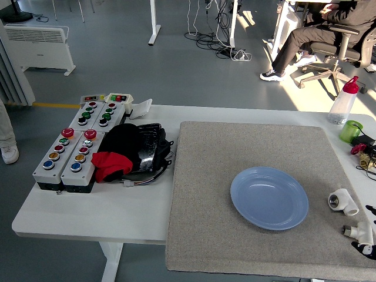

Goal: Pick pipe place plate twice

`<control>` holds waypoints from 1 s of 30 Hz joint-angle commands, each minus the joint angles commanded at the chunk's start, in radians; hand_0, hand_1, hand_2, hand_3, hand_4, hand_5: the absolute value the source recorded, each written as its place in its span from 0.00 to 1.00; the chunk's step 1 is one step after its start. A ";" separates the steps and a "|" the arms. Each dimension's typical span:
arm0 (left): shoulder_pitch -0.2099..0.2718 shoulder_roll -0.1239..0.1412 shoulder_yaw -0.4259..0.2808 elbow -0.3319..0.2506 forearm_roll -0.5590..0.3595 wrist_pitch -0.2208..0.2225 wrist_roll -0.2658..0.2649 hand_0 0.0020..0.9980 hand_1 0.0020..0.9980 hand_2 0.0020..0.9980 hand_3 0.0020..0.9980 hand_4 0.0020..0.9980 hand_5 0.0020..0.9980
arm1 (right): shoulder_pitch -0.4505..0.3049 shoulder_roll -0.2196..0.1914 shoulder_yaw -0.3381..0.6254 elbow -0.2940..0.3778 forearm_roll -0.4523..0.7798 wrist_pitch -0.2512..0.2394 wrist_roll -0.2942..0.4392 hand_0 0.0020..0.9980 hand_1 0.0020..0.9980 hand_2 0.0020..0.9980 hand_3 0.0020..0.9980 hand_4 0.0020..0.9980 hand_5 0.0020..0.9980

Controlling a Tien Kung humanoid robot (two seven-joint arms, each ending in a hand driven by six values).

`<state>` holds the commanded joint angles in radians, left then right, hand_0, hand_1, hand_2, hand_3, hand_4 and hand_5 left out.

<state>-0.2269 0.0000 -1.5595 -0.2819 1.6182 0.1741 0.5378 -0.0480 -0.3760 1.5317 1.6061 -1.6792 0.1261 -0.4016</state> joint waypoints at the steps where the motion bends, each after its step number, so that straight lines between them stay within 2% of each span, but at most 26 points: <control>1: 0.000 0.000 0.001 0.000 -0.002 0.001 0.000 0.58 0.58 0.58 0.49 0.41 1.00 | 0.004 0.001 -0.003 -0.004 -0.003 -0.002 0.000 0.97 0.93 1.00 0.97 0.86 0.39; 7: -0.002 0.000 0.012 0.000 -0.018 0.005 0.000 0.58 0.58 0.58 0.49 0.41 1.00 | 0.036 0.015 -0.021 -0.043 -0.055 -0.021 0.000 0.97 0.93 1.00 0.97 0.86 0.39; 8: -0.002 0.000 0.013 0.000 -0.019 0.005 0.000 0.58 0.58 0.58 0.49 0.41 1.00 | 0.037 0.015 -0.021 -0.044 -0.058 -0.022 0.000 0.92 0.87 0.96 0.91 0.86 0.39; 9: -0.003 0.000 0.016 0.000 -0.025 0.008 0.000 0.58 0.58 0.58 0.49 0.41 1.00 | 0.046 0.018 -0.025 -0.057 -0.076 -0.027 0.000 0.92 0.87 0.96 0.91 0.86 0.39; 14: -0.004 0.000 0.022 0.001 -0.036 0.010 -0.001 0.58 0.58 0.58 0.48 0.41 1.00 | 0.059 0.020 -0.033 -0.084 -0.135 -0.006 -0.016 0.92 0.87 0.96 0.91 0.86 0.39; 15: -0.004 0.000 0.023 0.001 -0.037 0.011 0.000 0.58 0.58 0.58 0.48 0.41 1.00 | 0.060 0.020 -0.033 -0.085 -0.138 -0.005 -0.017 0.82 0.80 0.86 0.85 0.84 0.36; 20: -0.005 0.000 0.024 0.000 -0.039 0.010 0.001 0.58 0.58 0.58 0.48 0.41 1.00 | 0.068 0.024 -0.049 -0.099 -0.146 -0.006 -0.015 0.82 0.80 0.86 0.85 0.84 0.36; 21: -0.006 0.000 0.023 -0.001 -0.036 0.010 0.003 0.58 0.58 0.58 0.48 0.41 1.00 | 0.071 0.025 -0.053 -0.102 -0.149 -0.012 -0.014 0.73 0.74 0.77 0.79 0.78 0.30; 22: -0.006 0.000 0.022 -0.001 -0.035 0.009 0.003 0.58 0.58 0.58 0.48 0.41 1.00 | 0.073 0.025 -0.056 -0.104 -0.151 -0.015 -0.014 0.73 0.74 0.77 0.79 0.78 0.30; 25: -0.006 0.000 0.023 -0.002 -0.034 0.008 0.005 0.58 0.58 0.58 0.48 0.41 1.00 | 0.076 0.029 -0.060 -0.111 -0.163 -0.059 -0.002 0.73 0.74 0.77 0.79 0.78 0.30; 26: -0.006 0.000 0.022 -0.002 -0.034 0.008 0.005 0.58 0.58 0.58 0.48 0.41 1.00 | 0.076 0.029 -0.060 -0.111 -0.164 -0.065 0.000 0.55 0.61 0.64 0.73 0.65 0.17; 30: -0.006 0.000 0.023 -0.002 -0.033 0.007 0.006 0.58 0.58 0.58 0.48 0.41 1.00 | 0.075 0.029 -0.060 -0.117 -0.154 -0.072 0.005 0.55 0.61 0.64 0.73 0.65 0.17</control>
<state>-0.2330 0.0000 -1.5363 -0.2839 1.5848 0.1815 0.5435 0.0266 -0.3469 1.4717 1.4896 -1.8334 0.0545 -0.3970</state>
